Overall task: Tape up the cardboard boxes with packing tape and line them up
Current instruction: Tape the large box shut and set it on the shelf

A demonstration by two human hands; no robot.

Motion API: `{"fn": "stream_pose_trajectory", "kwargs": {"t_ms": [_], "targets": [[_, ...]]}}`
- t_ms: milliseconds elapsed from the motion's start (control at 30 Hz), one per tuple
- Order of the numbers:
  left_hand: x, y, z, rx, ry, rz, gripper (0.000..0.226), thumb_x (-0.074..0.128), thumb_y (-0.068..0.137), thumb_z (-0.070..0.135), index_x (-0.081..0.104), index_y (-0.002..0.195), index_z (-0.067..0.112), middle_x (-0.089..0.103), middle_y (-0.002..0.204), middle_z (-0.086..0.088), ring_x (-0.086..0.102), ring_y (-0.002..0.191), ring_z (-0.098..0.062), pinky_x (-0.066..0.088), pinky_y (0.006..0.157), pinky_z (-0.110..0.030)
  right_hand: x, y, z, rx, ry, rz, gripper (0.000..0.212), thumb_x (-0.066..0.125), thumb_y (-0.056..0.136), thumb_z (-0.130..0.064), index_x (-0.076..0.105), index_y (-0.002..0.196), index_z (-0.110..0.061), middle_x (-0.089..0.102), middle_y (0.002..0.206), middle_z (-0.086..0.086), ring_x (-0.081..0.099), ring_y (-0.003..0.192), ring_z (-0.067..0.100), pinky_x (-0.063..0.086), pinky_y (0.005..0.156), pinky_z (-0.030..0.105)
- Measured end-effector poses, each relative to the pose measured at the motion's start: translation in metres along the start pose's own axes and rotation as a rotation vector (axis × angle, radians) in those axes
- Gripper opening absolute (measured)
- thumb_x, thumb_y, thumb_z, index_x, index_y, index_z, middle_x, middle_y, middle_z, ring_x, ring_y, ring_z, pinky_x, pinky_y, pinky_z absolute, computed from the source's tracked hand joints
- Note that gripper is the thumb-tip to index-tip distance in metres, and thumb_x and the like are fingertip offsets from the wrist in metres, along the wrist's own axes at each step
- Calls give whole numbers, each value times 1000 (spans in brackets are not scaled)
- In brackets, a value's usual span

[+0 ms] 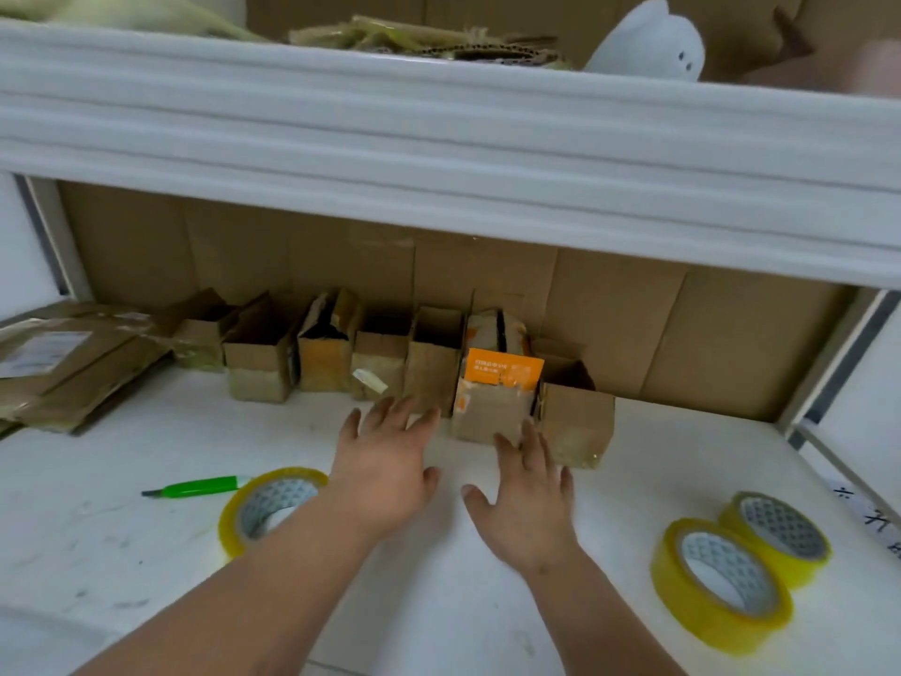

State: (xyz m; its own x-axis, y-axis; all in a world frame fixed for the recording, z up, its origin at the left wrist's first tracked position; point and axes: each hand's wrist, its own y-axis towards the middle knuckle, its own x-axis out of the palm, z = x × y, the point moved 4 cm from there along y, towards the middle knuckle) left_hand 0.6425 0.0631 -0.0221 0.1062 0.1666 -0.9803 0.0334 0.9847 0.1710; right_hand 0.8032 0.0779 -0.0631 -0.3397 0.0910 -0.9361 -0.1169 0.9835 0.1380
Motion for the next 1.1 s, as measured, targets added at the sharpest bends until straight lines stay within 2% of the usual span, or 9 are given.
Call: {"fn": "stream_pose_trajectory", "kwargs": {"t_ms": [233, 433, 600, 933, 1100], "targets": [[-42, -58, -129, -63, 73, 13, 69, 43, 97, 53, 12, 156, 35, 10, 164, 3, 3, 151, -24, 4, 122, -48, 20, -18, -142, -142, 53, 15, 70, 44, 93, -58, 22, 154, -31, 0, 165, -2, -7, 152, 20, 5, 122, 50], [-56, -125, -273, -243, 75, 6, 66, 44, 98, 50, 15, 155, 35, 9, 165, 2, 1, 152, -23, 4, 123, -50, 67, -36, -278, -305, 18, -75, 67, 41, 96, -58, 21, 155, -34, -6, 166, -4, -9, 152, 19, -1, 123, 48], [-48, -165, -360, -390, 58, -54, 66, 43, 98, 51, 15, 156, 36, 7, 166, 4, 0, 153, -22, -1, 123, -48, 108, -41, -363, -380, 14, -172, 66, 42, 96, -56, 22, 155, -34, -6, 166, -5, -12, 152, 17, -4, 123, 47], [-28, -160, -478, -562, 28, -95, 65, 41, 99, 51, 13, 156, 37, 5, 166, 5, -3, 153, -21, -2, 123, -49, 175, 24, -464, -457, -18, -254, 64, 42, 97, -53, 25, 154, -31, 6, 166, -2, -2, 153, 21, 2, 123, 47], [-25, -135, -519, -608, 27, -110, 65, 40, 99, 50, 11, 156, 38, 6, 166, 4, -1, 153, -21, -1, 123, -48, 198, 71, -494, -413, -31, -258, 69, 46, 95, -53, 17, 155, -34, 0, 166, 1, 5, 152, 28, 11, 122, 48]]}}
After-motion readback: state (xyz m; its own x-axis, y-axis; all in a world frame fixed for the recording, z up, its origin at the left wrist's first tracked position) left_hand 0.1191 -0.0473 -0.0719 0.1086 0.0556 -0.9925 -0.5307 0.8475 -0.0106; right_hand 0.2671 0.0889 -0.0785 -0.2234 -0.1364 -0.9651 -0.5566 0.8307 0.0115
